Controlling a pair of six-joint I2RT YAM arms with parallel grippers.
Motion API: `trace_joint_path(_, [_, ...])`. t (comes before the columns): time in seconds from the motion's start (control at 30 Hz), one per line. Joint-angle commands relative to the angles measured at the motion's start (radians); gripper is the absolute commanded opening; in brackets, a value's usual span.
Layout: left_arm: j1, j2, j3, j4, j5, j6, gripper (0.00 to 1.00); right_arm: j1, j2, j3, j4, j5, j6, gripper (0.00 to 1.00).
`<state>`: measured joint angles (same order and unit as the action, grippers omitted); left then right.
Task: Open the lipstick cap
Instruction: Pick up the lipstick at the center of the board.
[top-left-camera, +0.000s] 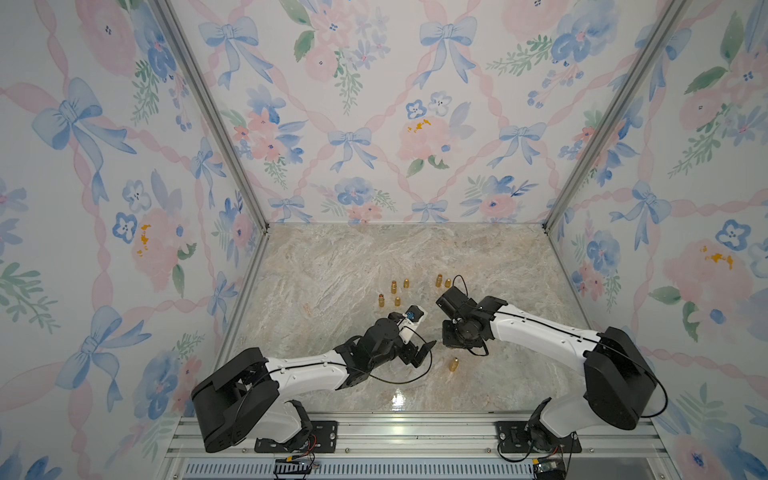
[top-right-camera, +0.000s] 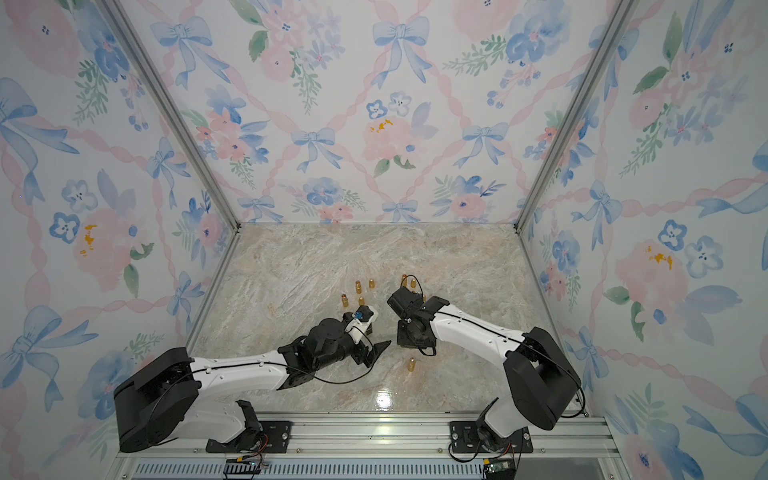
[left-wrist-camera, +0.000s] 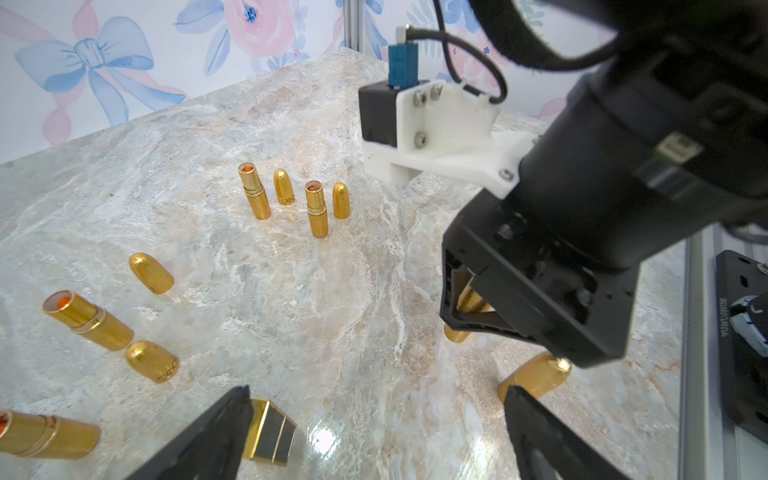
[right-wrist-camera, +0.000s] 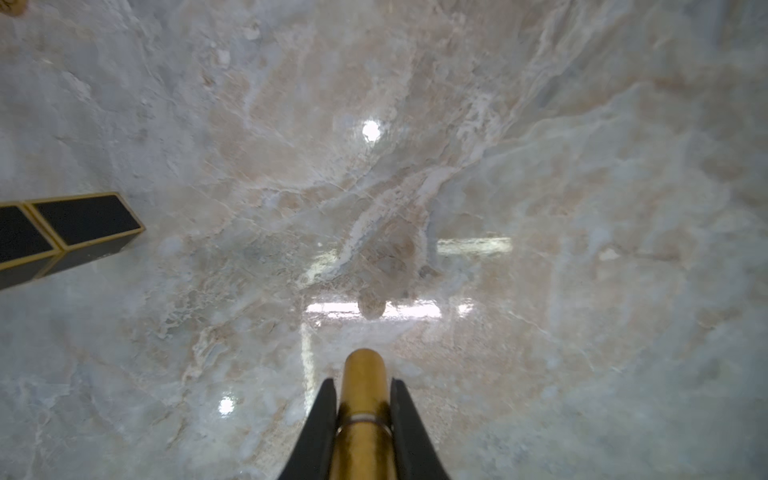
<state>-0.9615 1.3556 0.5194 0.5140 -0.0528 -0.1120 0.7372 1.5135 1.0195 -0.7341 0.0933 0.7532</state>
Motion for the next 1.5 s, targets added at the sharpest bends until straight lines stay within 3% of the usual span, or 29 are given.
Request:
trace_joint_path(0.0, [-0.003,-0.008,0.028,-0.005,-0.001,0.066,0.96,-0.019,-0.039,0.066,-0.080,-0.011,-0.084,0.19])
trace_joint_path(0.47, [0.045,0.055,0.072,0.044,0.268,0.170,0.70,-0.223,-0.138,0.143,-0.105,-0.405,-0.267,0.20])
trace_joint_path(0.77, [0.050,0.129,0.129,0.101,0.317,0.165,0.51,-0.260,-0.145,0.152,-0.046,-0.616,-0.255,0.19])
trace_joint_path(1.07, [0.052,0.139,0.136,0.154,0.314,0.146,0.30,-0.261,-0.145,0.146,-0.002,-0.675,-0.223,0.19])
trace_joint_path(1.33, [0.052,0.144,0.140,0.164,0.298,0.140,0.28,-0.261,-0.149,0.116,0.050,-0.711,-0.183,0.19])
trace_joint_path(1.47, [0.052,0.136,0.141,0.166,0.282,0.138,0.20,-0.261,-0.146,0.108,0.059,-0.718,-0.178,0.18])
